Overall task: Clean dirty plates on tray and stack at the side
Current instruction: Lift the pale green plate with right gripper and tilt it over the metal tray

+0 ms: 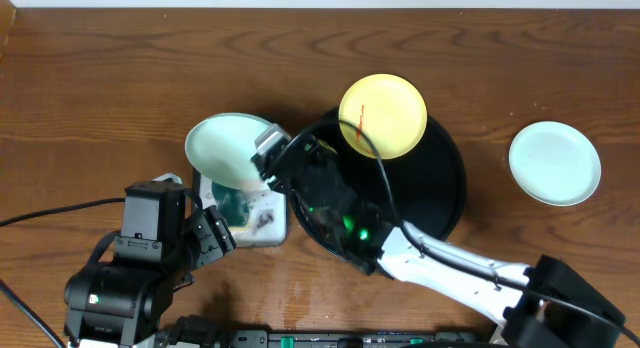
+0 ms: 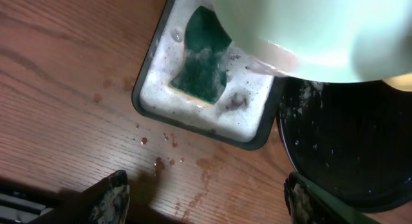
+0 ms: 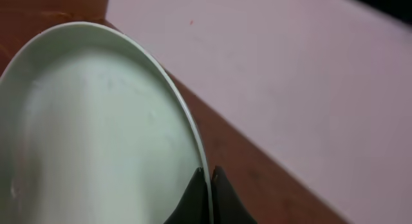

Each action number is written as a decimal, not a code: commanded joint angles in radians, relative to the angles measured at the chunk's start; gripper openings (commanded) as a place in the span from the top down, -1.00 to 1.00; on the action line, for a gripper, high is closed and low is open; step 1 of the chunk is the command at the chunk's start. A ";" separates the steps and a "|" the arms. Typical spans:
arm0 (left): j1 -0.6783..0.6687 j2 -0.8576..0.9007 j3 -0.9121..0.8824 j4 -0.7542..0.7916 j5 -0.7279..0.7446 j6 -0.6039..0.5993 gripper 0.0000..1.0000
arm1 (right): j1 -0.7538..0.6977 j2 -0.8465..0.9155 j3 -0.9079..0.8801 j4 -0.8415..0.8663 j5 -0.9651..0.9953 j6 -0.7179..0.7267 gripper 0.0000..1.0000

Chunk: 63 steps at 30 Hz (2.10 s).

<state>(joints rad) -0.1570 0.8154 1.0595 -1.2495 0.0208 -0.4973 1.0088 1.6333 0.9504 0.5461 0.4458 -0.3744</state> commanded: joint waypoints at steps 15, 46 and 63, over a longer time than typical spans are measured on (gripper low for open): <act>0.004 0.001 0.017 -0.001 -0.002 -0.005 -0.56 | 0.073 -0.047 0.006 0.098 0.182 -0.197 0.98; 0.004 0.001 0.017 -0.001 -0.002 -0.005 -0.84 | 0.073 -0.048 0.006 0.098 0.182 -0.264 0.98; 0.004 0.001 0.017 -0.001 -0.002 -0.005 -0.85 | 0.073 -0.048 0.006 0.098 0.182 -0.271 0.98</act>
<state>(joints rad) -0.1570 0.8154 1.0595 -1.2495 0.0216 -0.4999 1.0721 1.6089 0.9504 0.6388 0.6182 -0.6407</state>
